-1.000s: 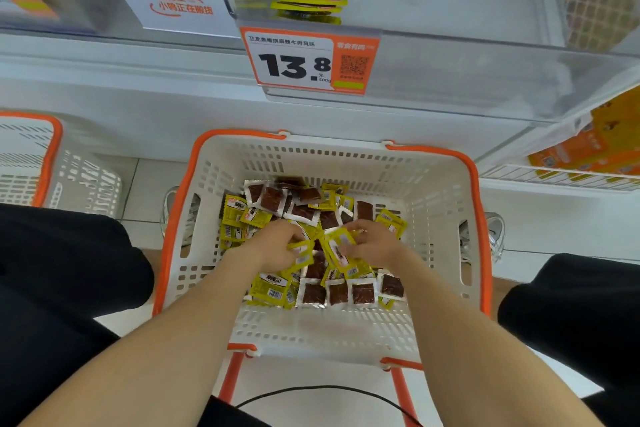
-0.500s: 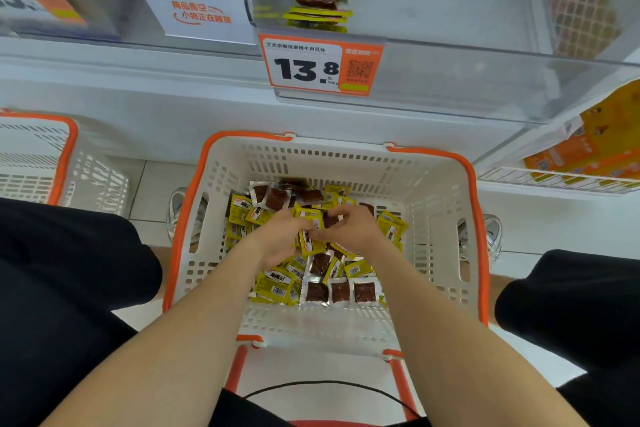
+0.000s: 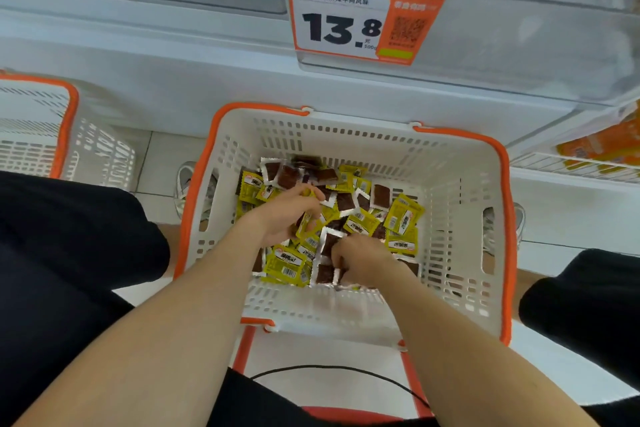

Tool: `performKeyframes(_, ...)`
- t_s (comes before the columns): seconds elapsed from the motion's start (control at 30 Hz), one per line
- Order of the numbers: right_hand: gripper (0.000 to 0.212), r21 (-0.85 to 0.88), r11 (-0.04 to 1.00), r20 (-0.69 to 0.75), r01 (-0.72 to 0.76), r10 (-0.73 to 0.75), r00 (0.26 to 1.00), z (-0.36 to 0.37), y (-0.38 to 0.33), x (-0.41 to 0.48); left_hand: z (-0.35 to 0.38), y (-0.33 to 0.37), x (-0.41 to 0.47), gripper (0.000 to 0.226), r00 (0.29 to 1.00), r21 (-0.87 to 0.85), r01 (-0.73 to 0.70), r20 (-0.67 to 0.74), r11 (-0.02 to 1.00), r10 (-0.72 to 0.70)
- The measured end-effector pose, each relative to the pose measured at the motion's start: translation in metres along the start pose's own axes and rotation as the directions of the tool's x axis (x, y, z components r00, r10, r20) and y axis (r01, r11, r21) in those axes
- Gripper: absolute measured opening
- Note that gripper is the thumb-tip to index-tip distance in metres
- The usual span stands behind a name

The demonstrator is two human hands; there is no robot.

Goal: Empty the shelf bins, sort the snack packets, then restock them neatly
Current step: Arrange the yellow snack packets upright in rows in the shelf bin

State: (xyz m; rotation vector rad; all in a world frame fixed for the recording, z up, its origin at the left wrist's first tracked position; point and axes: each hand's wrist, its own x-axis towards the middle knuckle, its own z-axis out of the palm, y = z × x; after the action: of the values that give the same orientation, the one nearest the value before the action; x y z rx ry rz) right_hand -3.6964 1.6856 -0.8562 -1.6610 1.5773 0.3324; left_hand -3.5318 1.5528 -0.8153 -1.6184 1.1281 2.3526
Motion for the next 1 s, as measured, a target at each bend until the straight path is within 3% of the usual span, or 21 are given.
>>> performKeyframes(0.07, 0.02, 0.294, 0.954, 0.008, -0.058, 0.058, 0.998, -0.009, 0.009, 0.001, -0.004, -0.002, -0.003, 0.028, 0.999, -0.087, 0.023, 0.037, 0.996, -0.02)
performKeyframes(0.13, 0.019, 0.579, 0.814, -0.143, -0.046, 0.157, 0.977, -0.029, 0.013, -0.002, -0.007, -0.004, -0.005, 0.023, 0.999, -0.218, 0.008, 0.033, 0.976, -0.001)
performKeyframes(0.2, 0.018, 0.815, 0.576, -0.33, 0.062, 0.374, 0.867, -0.051, 0.009, -0.007, -0.008, -0.003, -0.009, 0.023, 1.0, -0.339, -0.024, -0.013, 0.94, 0.021)
performKeyframes(0.23, 0.018, 0.862, 0.49, -0.379, 0.131, 0.451, 0.808, -0.061, 0.004, -0.008, -0.007, -0.001, -0.01, 0.026, 0.999, -0.389, -0.048, -0.03, 0.92, 0.039)
performKeyframes(0.27, 0.018, 0.864, 0.469, -0.417, 0.183, 0.463, 0.782, -0.069, -0.002, -0.007, -0.006, 0.002, -0.01, 0.029, 0.997, -0.434, -0.075, -0.041, 0.898, 0.063)
performKeyframes(0.37, 0.019, 0.798, 0.535, -0.475, 0.279, 0.273, 0.836, -0.076, -0.028, -0.002, -0.002, 0.012, -0.014, 0.033, 0.989, -0.522, -0.147, -0.048, 0.84, 0.143)
performKeyframes(0.43, 0.018, 0.798, 0.514, -0.472, 0.314, 0.21, 0.856, -0.074, -0.039, -0.001, -0.005, 0.015, -0.018, 0.033, 0.983, -0.531, -0.175, -0.04, 0.829, 0.182)
performKeyframes(0.57, 0.018, 0.76, 0.572, -0.52, 0.31, 0.247, 0.818, -0.077, -0.043, 0.002, -0.011, 0.017, -0.023, 0.038, 0.98, -0.513, -0.174, -0.01, 0.841, 0.197)
performKeyframes(0.8, 0.066, 0.809, 0.562, -0.401, 0.171, 0.316, 0.86, -0.086, -0.04, 0.007, -0.004, 0.023, -0.025, 0.035, 0.979, -0.417, -0.181, 0.007, 0.891, 0.203)
performKeyframes(0.9, 0.042, 0.815, 0.575, -0.38, 0.074, 0.433, 0.818, -0.085, -0.03, 0.011, 0.002, 0.023, -0.023, 0.033, 0.984, -0.339, -0.171, -0.01, 0.925, 0.178)
performKeyframes(0.93, 0.033, 0.863, 0.502, -0.349, 0.062, 0.503, 0.79, -0.085, -0.025, 0.013, 0.003, 0.022, -0.022, 0.032, 0.983, -0.32, -0.18, -0.028, 0.93, 0.181)
performKeyframes(0.97, 0.029, 0.938, 0.338, -0.262, 0.07, 0.564, 0.783, -0.086, -0.023, 0.014, 0.005, 0.022, -0.021, 0.032, 0.98, -0.31, -0.198, -0.042, 0.93, 0.194)
performKeyframes(1.0, 0.03, 0.989, 0.101, -0.147, 0.109, 0.575, 0.805, -0.087, -0.021, 0.016, 0.006, 0.022, -0.02, 0.033, 0.975, -0.307, -0.221, -0.049, 0.926, 0.216)
